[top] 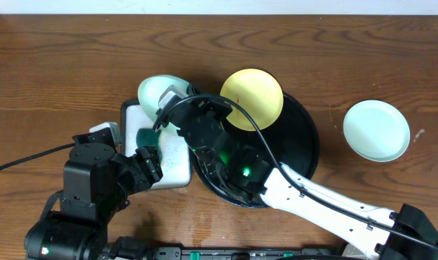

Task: Clean dirty plates on tray and stack at the side
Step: 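Hold the pale green plate tilted over the white tray to drain, then carry the plate right and stack it on the cleaned green plate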

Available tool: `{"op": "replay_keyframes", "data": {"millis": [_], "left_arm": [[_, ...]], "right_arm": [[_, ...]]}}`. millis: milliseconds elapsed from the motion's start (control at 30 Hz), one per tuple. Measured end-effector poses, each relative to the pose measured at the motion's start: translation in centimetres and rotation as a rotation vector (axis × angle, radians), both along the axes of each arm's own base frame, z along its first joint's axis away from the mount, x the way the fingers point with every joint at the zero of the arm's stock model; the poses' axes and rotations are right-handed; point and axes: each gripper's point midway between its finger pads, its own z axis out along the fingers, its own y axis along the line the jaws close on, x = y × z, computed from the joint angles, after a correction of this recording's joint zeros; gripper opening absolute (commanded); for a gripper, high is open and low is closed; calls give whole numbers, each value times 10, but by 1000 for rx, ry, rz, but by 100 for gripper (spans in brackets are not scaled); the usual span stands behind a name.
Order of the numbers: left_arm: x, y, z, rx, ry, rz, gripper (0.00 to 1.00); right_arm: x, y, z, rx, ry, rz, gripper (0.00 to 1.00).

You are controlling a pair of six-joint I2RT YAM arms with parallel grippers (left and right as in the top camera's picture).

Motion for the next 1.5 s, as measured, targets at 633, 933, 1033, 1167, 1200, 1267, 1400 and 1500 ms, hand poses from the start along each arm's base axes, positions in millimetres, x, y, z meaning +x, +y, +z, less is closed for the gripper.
{"op": "replay_keyframes", "data": {"millis": [633,933,1033,1167,1200,1267,1400,1500], "left_arm": [[0,0,0,0,0,0,80],[0,0,0,0,1,0,80],[0,0,0,0,1,0,81],[0,0,0,0,1,0,81],[0,0,0,0,1,0,80],[0,0,0,0,1,0,80],[0,0,0,0,1,0,81],[0,0,0,0,0,0,81]], "right_arm": [[10,-47,-35,21,157,-207,1],[25,-160,-97,212,525,-584,1],[29,-210,-101,332,654,-691,1],[31,-285,-94,520,752,-841,1],[30,-306,-94,568,769,-887,1],[27,-347,-96,651,794,-984,1],[13,-431,-107,795,807,-1205,1],[-1,-481,-118,884,808,-1344,1]]}}
